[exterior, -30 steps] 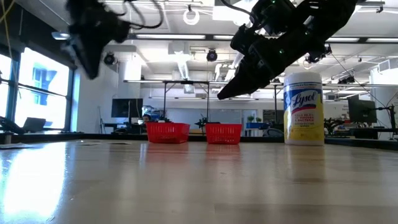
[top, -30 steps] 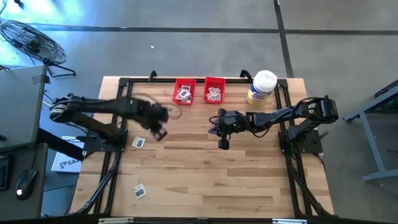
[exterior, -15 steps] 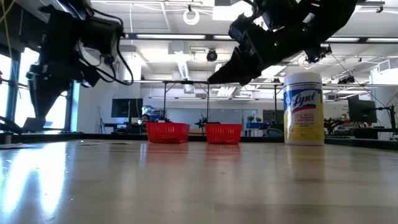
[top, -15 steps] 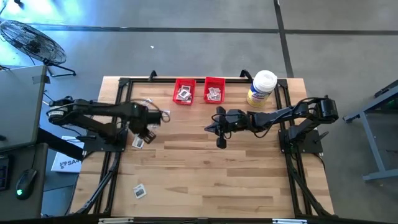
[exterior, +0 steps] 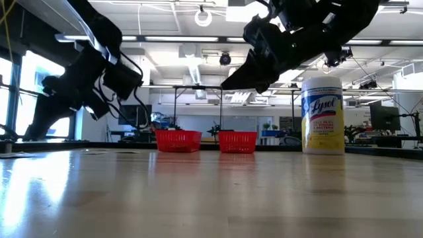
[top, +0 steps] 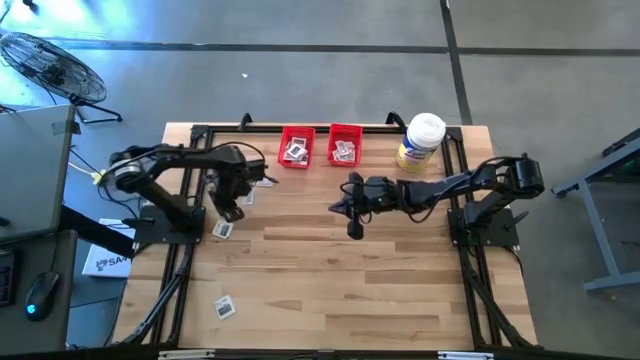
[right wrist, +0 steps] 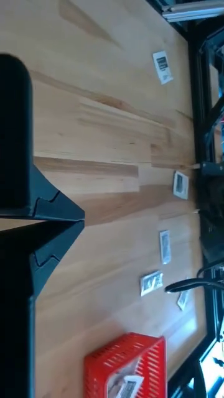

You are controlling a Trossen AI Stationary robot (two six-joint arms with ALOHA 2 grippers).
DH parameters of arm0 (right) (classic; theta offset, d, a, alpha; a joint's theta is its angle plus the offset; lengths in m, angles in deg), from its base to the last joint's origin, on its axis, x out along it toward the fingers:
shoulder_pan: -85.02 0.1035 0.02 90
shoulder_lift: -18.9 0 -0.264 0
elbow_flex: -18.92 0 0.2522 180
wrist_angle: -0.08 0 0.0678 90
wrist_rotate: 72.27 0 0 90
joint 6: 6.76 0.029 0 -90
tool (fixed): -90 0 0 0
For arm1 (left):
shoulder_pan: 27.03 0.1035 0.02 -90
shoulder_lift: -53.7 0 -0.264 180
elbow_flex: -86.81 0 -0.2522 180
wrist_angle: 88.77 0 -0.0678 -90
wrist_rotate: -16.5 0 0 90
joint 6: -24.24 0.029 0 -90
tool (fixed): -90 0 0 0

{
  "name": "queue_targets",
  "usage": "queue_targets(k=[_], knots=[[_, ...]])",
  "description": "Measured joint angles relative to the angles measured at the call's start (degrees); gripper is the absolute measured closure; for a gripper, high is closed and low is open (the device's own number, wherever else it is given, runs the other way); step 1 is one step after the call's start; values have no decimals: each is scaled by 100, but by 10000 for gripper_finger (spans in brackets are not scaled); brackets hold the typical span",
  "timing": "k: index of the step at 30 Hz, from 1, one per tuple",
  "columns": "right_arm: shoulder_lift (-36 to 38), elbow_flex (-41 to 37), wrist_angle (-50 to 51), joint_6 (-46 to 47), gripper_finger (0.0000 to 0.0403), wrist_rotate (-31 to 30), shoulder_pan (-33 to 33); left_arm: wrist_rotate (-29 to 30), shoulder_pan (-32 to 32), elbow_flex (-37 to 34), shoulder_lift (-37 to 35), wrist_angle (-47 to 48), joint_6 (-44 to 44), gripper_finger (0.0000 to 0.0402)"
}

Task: Pick & Place First Aid Supplies
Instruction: Put the towelette pack into the left red bin

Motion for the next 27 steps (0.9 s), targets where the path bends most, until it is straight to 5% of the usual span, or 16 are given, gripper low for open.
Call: queue_targets(k=[16, 27], knots=[[0, 0, 91, -15, 400, -131, 121, -530, -200, 151, 1024, 118, -544, 282], [0, 0, 125, -60, 400, -131, 119, -825, -1178, -212, 1024, -654, -1013, 282]])
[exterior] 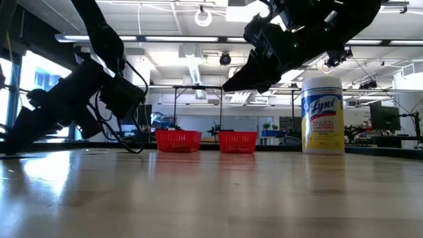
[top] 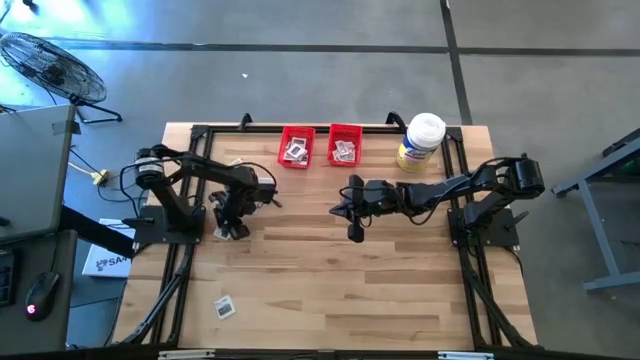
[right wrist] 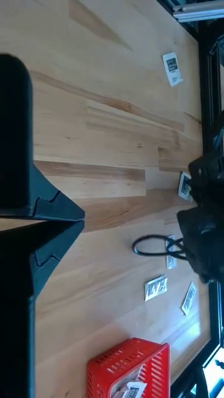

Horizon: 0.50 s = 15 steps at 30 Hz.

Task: Pick & Place First Aid Supplies
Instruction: Put the towelette pack into the left red bin

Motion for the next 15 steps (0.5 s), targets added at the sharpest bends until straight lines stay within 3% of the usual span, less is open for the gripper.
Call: queue_targets(k=[5, 15], knots=[[0, 0, 0, 1, 400, -1, 0, -49, -416, 130, -4, -170, -130, 282], [0, 0, 0, 0, 400, 0, 0, -241, -1086, 1093, -2, -497, -48, 282]])
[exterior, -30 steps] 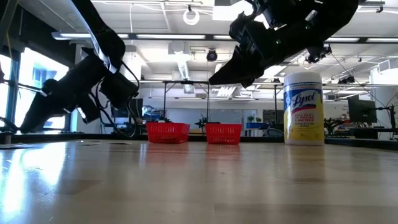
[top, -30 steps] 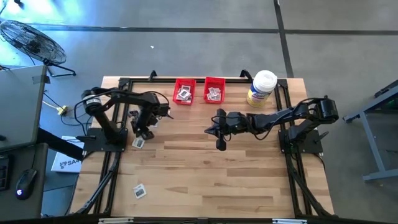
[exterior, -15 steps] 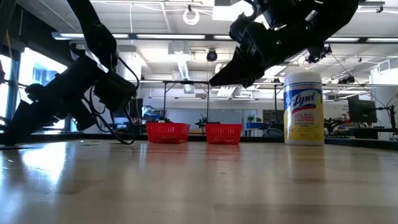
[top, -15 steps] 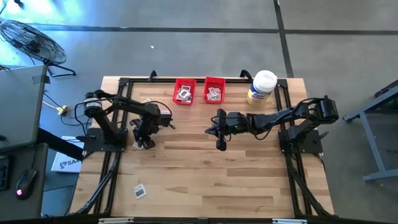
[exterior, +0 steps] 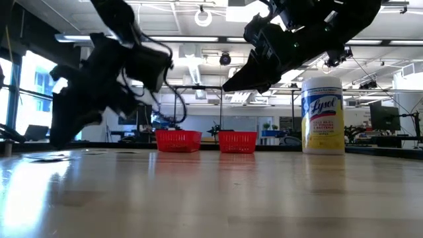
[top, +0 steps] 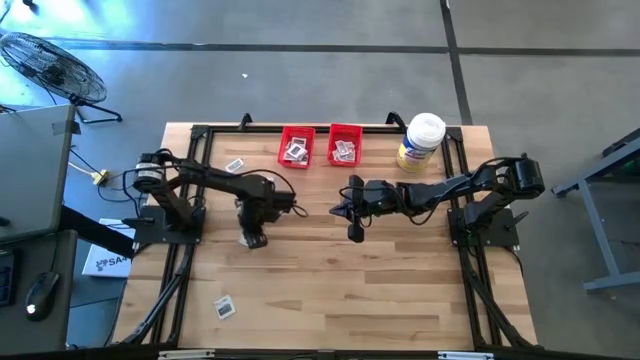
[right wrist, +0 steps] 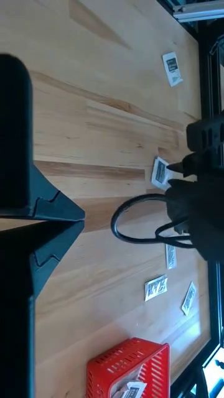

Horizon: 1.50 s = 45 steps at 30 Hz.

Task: Pick & Place First Aid Supplies
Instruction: Put the towelette pack into the left red bin

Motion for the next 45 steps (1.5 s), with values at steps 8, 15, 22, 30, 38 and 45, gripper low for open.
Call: queue_targets(k=[8, 15, 22, 30, 38, 45], knots=[[0, 0, 5, 0, 400, 0, -2, 1525, -337, 608, -35, 585, 1991, 282], [0, -2, 137, -1, 400, 0, -2, 1323, -362, 37, -35, 425, 3391, 282], [0, -2, 160, -1, 400, -13, -15, 1215, -365, -42, -35, 216, 3231, 282], [0, -2, 160, -1, 400, -85, -15, 1280, -365, -77, -35, -84, 3531, 282], [0, -2, 160, -1, 400, -85, -15, 1192, -365, -318, -52, -317, 3590, 282], [0, -2, 160, -1, 400, -85, -15, 1331, -363, -528, -59, -580, 3828, 341]])
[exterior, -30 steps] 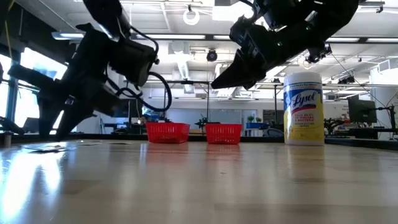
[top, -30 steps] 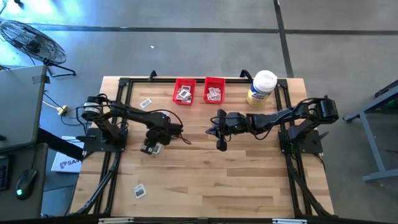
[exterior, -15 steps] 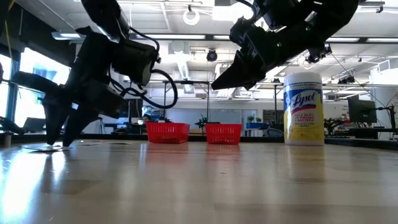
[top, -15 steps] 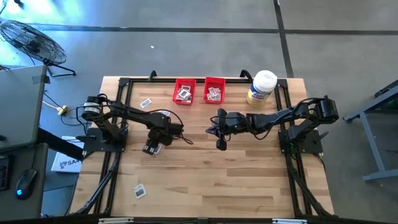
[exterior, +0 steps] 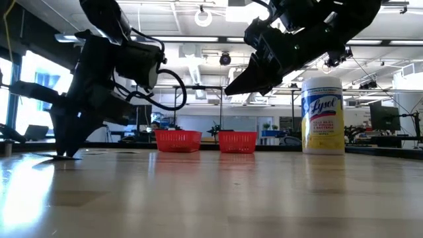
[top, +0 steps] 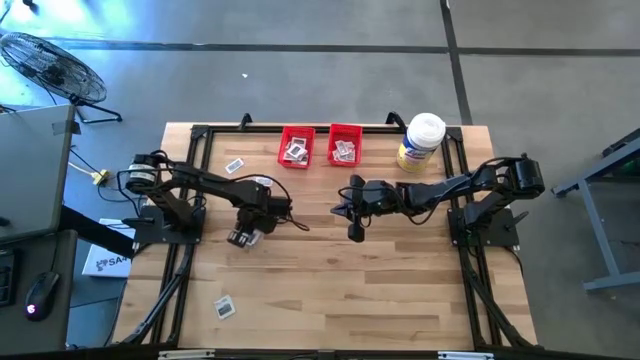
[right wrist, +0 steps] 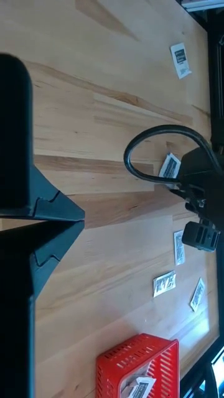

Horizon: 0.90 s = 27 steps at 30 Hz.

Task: Pick & Place First Aid Supplies
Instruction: Put the towelette pack into the left red bin

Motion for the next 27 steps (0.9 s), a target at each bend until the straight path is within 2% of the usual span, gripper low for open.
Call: queue_targets(k=[3, 5, 9, 15, 23, 27], knots=[[0, 0, 1, 0, 400, 2, 0, 47, 1, -70, -6, -60, 2, 385], [0, 0, 0, 0, 401, 2, 0, 56, 1, -73, -5, -50, -27, 395], [0, 0, 0, 0, 400, 2, 0, 250, -5, -24, 12, 45, -277, 392], [0, 0, 0, 0, 400, 2, 0, 572, -11, 509, 67, 501, -503, 400], [0, 0, 56, 0, 400, 3, 0, 641, -45, 1033, 50, 820, -475, 401], [0, 0, 66, 0, 400, 2, 0, 606, -41, 1065, 46, 963, -612, 401]])
